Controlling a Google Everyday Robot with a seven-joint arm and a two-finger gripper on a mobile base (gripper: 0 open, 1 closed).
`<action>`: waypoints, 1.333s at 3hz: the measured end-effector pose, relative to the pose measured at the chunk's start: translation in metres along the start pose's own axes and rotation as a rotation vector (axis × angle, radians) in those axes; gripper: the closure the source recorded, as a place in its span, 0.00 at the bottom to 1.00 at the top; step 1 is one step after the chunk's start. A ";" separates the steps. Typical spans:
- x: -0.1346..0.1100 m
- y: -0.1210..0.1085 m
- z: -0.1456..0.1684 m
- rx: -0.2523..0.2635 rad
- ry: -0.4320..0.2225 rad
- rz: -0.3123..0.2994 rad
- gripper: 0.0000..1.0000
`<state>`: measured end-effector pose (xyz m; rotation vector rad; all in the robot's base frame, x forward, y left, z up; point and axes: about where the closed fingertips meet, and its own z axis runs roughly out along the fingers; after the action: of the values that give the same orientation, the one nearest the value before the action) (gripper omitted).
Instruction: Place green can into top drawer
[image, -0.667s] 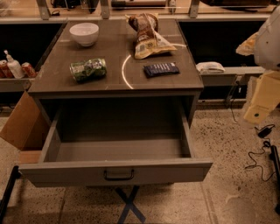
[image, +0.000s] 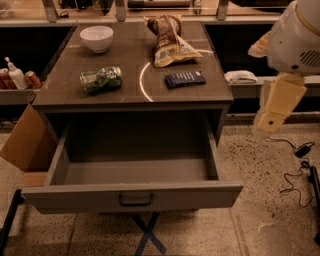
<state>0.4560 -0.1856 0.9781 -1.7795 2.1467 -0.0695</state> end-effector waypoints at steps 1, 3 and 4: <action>-0.084 -0.020 0.014 -0.021 -0.091 -0.167 0.00; -0.158 -0.023 0.022 -0.036 -0.159 -0.304 0.00; -0.155 -0.034 0.037 -0.047 -0.200 -0.289 0.00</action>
Offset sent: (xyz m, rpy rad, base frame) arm 0.0690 0.2168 0.0242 0.0863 -0.0476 0.4836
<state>0.5220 -0.0369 0.9885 -2.0190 1.7572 0.0847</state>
